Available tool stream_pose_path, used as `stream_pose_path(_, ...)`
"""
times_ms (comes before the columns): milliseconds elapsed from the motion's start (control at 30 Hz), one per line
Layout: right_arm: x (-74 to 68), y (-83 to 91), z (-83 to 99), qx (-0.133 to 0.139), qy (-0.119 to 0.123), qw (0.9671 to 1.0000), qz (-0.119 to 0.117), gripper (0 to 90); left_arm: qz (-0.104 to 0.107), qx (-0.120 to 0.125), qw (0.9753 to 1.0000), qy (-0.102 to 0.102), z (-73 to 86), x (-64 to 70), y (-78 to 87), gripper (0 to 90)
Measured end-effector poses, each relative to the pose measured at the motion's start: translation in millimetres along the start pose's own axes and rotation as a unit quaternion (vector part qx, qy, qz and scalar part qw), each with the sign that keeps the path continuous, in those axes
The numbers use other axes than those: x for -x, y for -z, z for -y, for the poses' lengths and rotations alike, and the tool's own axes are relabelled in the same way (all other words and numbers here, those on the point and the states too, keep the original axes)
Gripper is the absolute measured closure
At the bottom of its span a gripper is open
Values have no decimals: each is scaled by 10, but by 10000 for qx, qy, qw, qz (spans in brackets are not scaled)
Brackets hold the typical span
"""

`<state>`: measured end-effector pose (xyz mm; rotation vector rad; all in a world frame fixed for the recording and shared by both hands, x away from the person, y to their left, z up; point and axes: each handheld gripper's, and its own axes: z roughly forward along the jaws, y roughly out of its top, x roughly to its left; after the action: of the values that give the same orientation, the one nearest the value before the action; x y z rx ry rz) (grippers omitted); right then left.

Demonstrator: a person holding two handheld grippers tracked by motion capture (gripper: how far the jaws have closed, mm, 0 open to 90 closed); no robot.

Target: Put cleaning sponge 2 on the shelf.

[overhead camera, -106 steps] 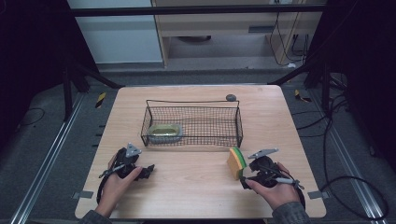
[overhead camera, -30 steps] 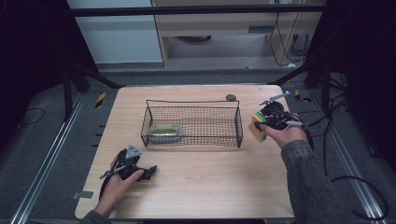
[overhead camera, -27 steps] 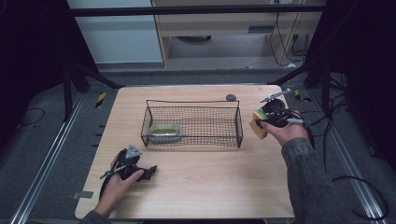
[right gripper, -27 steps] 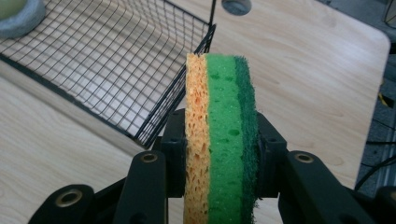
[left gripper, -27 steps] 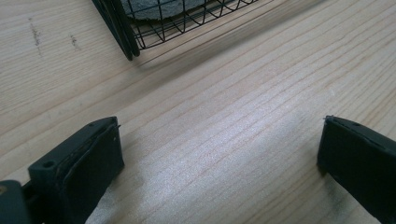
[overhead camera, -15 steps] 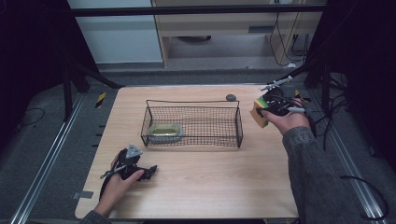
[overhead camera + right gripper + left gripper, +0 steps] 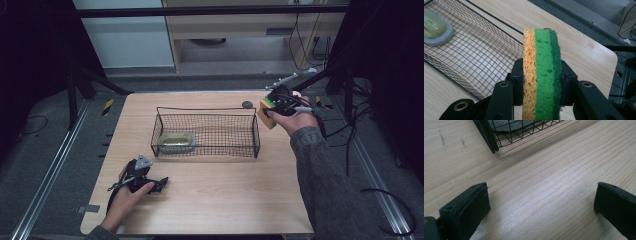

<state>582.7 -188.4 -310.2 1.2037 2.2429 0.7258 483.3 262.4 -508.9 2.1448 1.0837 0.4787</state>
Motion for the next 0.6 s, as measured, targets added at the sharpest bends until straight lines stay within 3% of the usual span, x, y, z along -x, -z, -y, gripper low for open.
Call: stream_pose_path(600, -26, -106, -95, 94, 56, 9999, -118, 642, -3, -3, 10000, 8, -5, 1, -4, 0)
